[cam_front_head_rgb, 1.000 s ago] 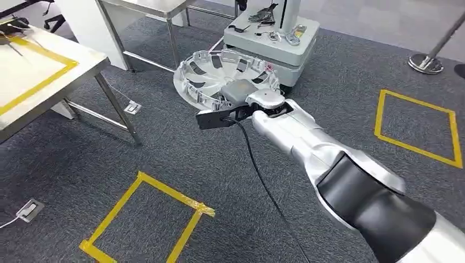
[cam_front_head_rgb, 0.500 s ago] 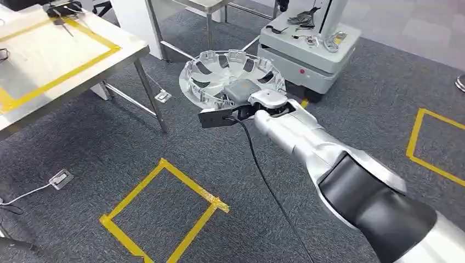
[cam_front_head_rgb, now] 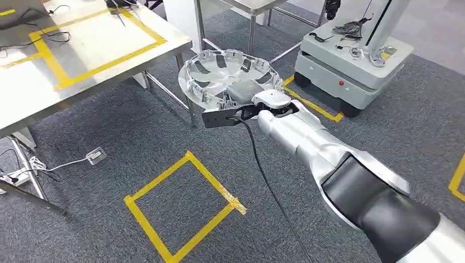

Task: Take the parts from the cabinet and place them on the table.

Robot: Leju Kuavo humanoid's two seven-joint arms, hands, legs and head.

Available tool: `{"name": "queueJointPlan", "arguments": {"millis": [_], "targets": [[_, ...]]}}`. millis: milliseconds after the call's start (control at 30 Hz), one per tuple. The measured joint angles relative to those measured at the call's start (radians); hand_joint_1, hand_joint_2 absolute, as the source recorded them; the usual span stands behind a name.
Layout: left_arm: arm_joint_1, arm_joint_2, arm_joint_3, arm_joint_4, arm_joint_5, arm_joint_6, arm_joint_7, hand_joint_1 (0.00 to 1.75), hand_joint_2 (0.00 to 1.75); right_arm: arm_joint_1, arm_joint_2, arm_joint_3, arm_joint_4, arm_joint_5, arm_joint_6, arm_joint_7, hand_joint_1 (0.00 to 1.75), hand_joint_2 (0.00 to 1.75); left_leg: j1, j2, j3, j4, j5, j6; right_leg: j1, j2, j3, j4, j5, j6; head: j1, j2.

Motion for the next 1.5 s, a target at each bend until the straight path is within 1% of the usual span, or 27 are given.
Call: {"name": "queueJointPlan", "arguments": {"millis": [33, 100, 133, 200, 233, 333, 367, 400, 533, 600, 633, 700, 733, 833, 867, 900, 933, 1033, 1067, 1133, 1233, 1267, 1333, 1367, 1400, 1433, 1500], "targets": [[0.0, 0.001, 0.0, 0.0, 0.0, 0.0, 0.0, 0.0, 1.75, -0.002, 0.003, 0.0, 0.0, 0.003, 0.005, 0.002, 1.64, 1.75, -0.002, -0.006, -0.004, 0.002, 0.001, -0.006, -0.013, -0.018, 0.004, -0.014, 0.009, -0.011, 0.0, 0.0], [-0.003, 0.001, 0.0, 0.0, 0.0, 0.0, 0.003, 0.0, 1.75, -0.003, 0.007, -0.001, 0.0, 0.0, 0.01, 0.002, 1.64, 1.75, -0.01, 0.091, -0.038, 0.071, -0.056, -0.01, -0.01, -0.038, 0.005, -0.021, 0.016, -0.025, -0.007, 0.0], [-0.008, 0.001, 0.0, 0.0, 0.0, 0.0, 0.003, 0.0, 1.75, -0.003, 0.007, -0.003, 0.0, -0.001, 0.01, 0.003, 1.64, 1.75, -0.009, 0.114, -0.07, 0.15, -0.097, -0.013, -0.008, -0.05, 0.004, -0.021, 0.016, -0.026, -0.007, 0.0], [-0.012, 0.002, 0.0, 0.0, 0.004, 0.002, 0.004, 0.0, 1.75, -0.003, 0.007, -0.01, 0.001, 0.0, 0.01, 0.007, 1.64, 1.75, -0.005, 0.129, -0.125, 0.289, -0.151, -0.019, -0.008, -0.074, 0.003, -0.02, 0.015, -0.026, -0.007, 0.0], [-0.01, 0.002, 0.0, 0.0, 0.005, 0.002, 0.007, 0.0, 1.75, -0.005, 0.007, -0.012, 0.001, 0.0, 0.011, 0.009, 1.64, 1.75, -0.004, 0.132, -0.128, 0.306, -0.149, -0.021, -0.008, -0.086, 0.003, -0.019, 0.015, -0.026, -0.007, 0.0], [-0.006, 0.008, 0.0, 0.0, 0.008, 0.002, 0.0, 0.0, 1.75, -0.028, 0.008, -0.014, 0.002, -0.002, 0.032, 0.014, 1.64, 1.75, -0.001, 0.16, -0.011, 0.11, -0.053, -0.023, -0.009, -0.12, 0.004, -0.011, 0.008, -0.019, -0.007, 0.0], [-0.007, 0.009, 0.0, 0.0, 0.01, 0.003, -0.003, 0.0, 1.75, -0.038, 0.008, -0.015, 0.002, -0.003, 0.037, 0.018, 1.64, 1.75, -0.003, 0.201, 0.026, 0.033, -0.04, -0.021, -0.006, -0.128, 0.003, -0.006, 0.003, -0.013, -0.007, 0.0], [-0.01, 0.009, 0.0, 0.0, 0.009, 0.003, -0.003, 0.0, 1.75, -0.049, 0.007, -0.016, 0.002, -0.003, 0.04, 0.021, 1.64, 1.75, -0.018, 0.218, 0.038, 0.017, -0.052, -0.014, 0.004, -0.135, -0.002, 0.0, 0.0, -0.007, -0.01, 0.0], [-0.005, 0.01, 0.001, 0.001, 0.01, 0.003, -0.002, 0.0, 1.75, -0.075, 0.008, -0.018, 0.004, -0.002, 0.043, 0.024, 1.64, 1.75, -0.012, 0.163, 0.027, 0.015, -0.039, 0.018, 0.005, -0.18, 0.006, -0.004, -0.002, 0.008, -0.003, 0.0], [-0.003, 0.009, 0.001, 0.001, 0.009, 0.004, -0.001, 0.0, 1.75, -0.083, 0.005, -0.019, 0.007, -0.003, 0.045, 0.024, 1.64, 1.75, -0.004, 0.146, 0.027, 0.011, -0.035, 0.03, -0.007, -0.086, -0.02, 0.052, -0.043, 0.021, -0.001, 0.0], [-0.005, 0.009, 0.001, 0.001, 0.009, 0.004, -0.002, 0.0, 1.75, -0.083, 0.005, -0.019, 0.007, -0.003, 0.046, 0.024, 1.64, 1.75, -0.003, 0.136, 0.025, 0.011, -0.033, 0.034, -0.008, -0.059, -0.057, 0.129, -0.081, 0.025, 0.0, 0.0], [-0.006, 0.007, 0.001, 0.001, 0.009, 0.004, -0.002, 0.0, 1.75, -0.079, 0.005, -0.019, 0.009, -0.002, 0.046, 0.024, 1.64, 1.75, -0.004, 0.112, 0.021, 0.011, -0.031, 0.038, -0.008, -0.049, -0.136, 0.283, -0.136, 0.029, 0.0, 0.0], [-0.005, 0.007, 0.001, 0.001, 0.009, 0.004, -0.002, 0.0, 1.75, -0.078, 0.004, -0.019, 0.012, -0.002, 0.046, 0.024, 1.64, 1.75, -0.004, 0.098, 0.02, 0.012, -0.029, 0.038, -0.007, -0.048, -0.154, 0.313, -0.134, 0.028, 0.001, 0.0], [-0.003, 0.008, 0.001, 0.001, 0.009, 0.004, 0.0, 0.0, 1.75, -0.078, 0.004, -0.019, 0.014, -0.002, 0.047, 0.024, 1.64, 1.75, -0.004, 0.057, 0.02, 0.013, -0.025, 0.035, -0.007, -0.033, -0.073, 0.14, -0.022, 0.013, 0.001, 0.0], [-0.003, 0.007, 0.001, 0.001, 0.009, 0.004, 0.001, 0.0, 1.75, -0.079, 0.004, -0.019, 0.014, -0.002, 0.046, 0.024, 1.64, 1.75, -0.004, 0.044, 0.02, 0.013, -0.022, 0.031, -0.005, -0.003, -0.026, 0.045, 0.017, 0.004, 0.001, 0.0], [-0.004, 0.003, 0.001, 0.001, 0.009, 0.004, 0.002, 0.0, 1.75, -0.08, 0.004, -0.019, 0.014, -0.002, 0.045, 0.024, 1.64, 1.75, -0.005, 0.038, 0.013, 0.013, -0.019, 0.025, -0.009, 0.04, -0.007, 0.003, 0.002, -0.004, -0.002, 0.0], [-0.006, 0.004, 0.001, 0.001, 0.009, 0.004, 0.003, 0.0, 1.75, -0.081, 0.003, -0.019, 0.014, -0.002, 0.043, 0.023, 1.64, 1.75, -0.001, 0.026, 0.008, 0.014, -0.015, 0.02, -0.005, 0.025, -0.008, -0.008, 0.009, 0.004, 0.0, 0.0], [-0.001, 0.002, 0.001, 0.002, 0.007, 0.002, 0.005, 0.0, 1.75, -0.081, 0.006, -0.019, 0.014, -0.001, 0.041, 0.024, 1.64, 1.75, 0.004, -0.006, 0.002, 0.0, -0.004, -0.004, -0.002, -0.005, 0.0, -0.014, 0.013, -0.004, 0.001, 0.0], [0.001, 0.01, 0.001, 0.002, 0.006, 0.002, 0.006, 0.0, 1.75, -0.081, 0.008, -0.019, 0.014, 0.0, 0.041, 0.024, 1.64, 1.75, 0.004, 0.005, -0.006, 0.006, -0.007, -0.004, -0.014, -0.024, 0.006, -0.028, 0.023, -0.008, 0.002, 0.0], [-0.002, 0.005, 0.001, 0.001, 0.005, 0.002, 0.008, 0.0, 1.75, -0.08, 0.007, -0.019, 0.014, 0.0, 0.04, 0.025, 1.64, 1.75, -0.005, 0.101, -0.043, 0.091, -0.071, -0.014, -0.012, -0.042, 0.007, -0.035, 0.027, -0.023, -0.011, 0.0], [-0.004, 0.007, 0.001, 0.001, 0.0, 0.001, 0.01, 0.0, 1.75, -0.075, 0.005, -0.019, 0.015, 0.003, 0.037, 0.025, 1.64, 1.75, 0.003, 0.132, -0.123, 0.291, -0.15, -0.029, -0.011, -0.077, 0.006, -0.034, 0.025, -0.023, -0.011, 0.0], [-0.004, 0.008, 0.001, 0.001, 0.0, 0.0, 0.011, 0.0, 1.75, -0.073, 0.005, -0.019, 0.015, 0.004, 0.034, 0.024, 1.64, 1.75, 0.006, 0.134, -0.118, 0.285, -0.139, -0.032, -0.011, -0.087, 0.007, -0.033, 0.024, -0.022, -0.011, 0.0], [-0.004, 0.009, 0.001, 0.001, -0.002, 0.0, 0.012, 0.0, 1.75, -0.068, 0.005, -0.019, 0.015, 0.004, 0.033, 0.024, 1.64, 1.75, 0.009, 0.146, -0.045, 0.158, -0.072, -0.035, -0.013, -0.108, 0.007, -0.027, 0.019, -0.015, -0.011, 0.0], [-0.004, 0.01, 0.001, 0.0, -0.003, 0.0, 0.012, 0.0, 1.75, -0.068, 0.005, -0.019, 0.015, 0.003, 0.033, 0.024, 1.64, 1.75, 0.008, 0.175, 0.008, 0.064, -0.035, -0.035, -0.014, -0.119, 0.007, -0.019, 0.014, -0.009, -0.011, 0.0], [-0.007, 0.008, 0.001, 0.0, -0.003, 0.0, 0.012, 0.0, 1.75, -0.067, 0.005, -0.019, 0.015, 0.003, 0.032, 0.024, 1.64, 1.75, -0.004, 0.218, 0.033, 0.02, -0.053, -0.029, -0.007, -0.127, 0.004, -0.013, 0.007, -0.001, -0.012, 0.0], [-0.008, 0.008, 0.001, 0.0, -0.003, 0.001, 0.011, 0.0, 1.75, -0.067, 0.003, -0.019, 0.015, 0.003, 0.031, 0.025, 1.64, 1.75, 0.0, 0.196, 0.032, 0.015, -0.043, -0.009, -0.002, -0.136, 0.001, -0.006, 0.003, 0.005, -0.01, 0.0], [-0.007, 0.008, 0.001, 0.001, -0.003, 0.003, 0.011, 0.0, 1.75, -0.067, 0.003, -0.019, 0.015, 0.004, 0.03, 0.024, 1.64, 1.75, -0.002, 0.178, 0.024, 0.021, -0.045, 0.002, 0.001, -0.151, 0.005, -0.011, 0.004, 0.01, -0.008, 0.0]]}}
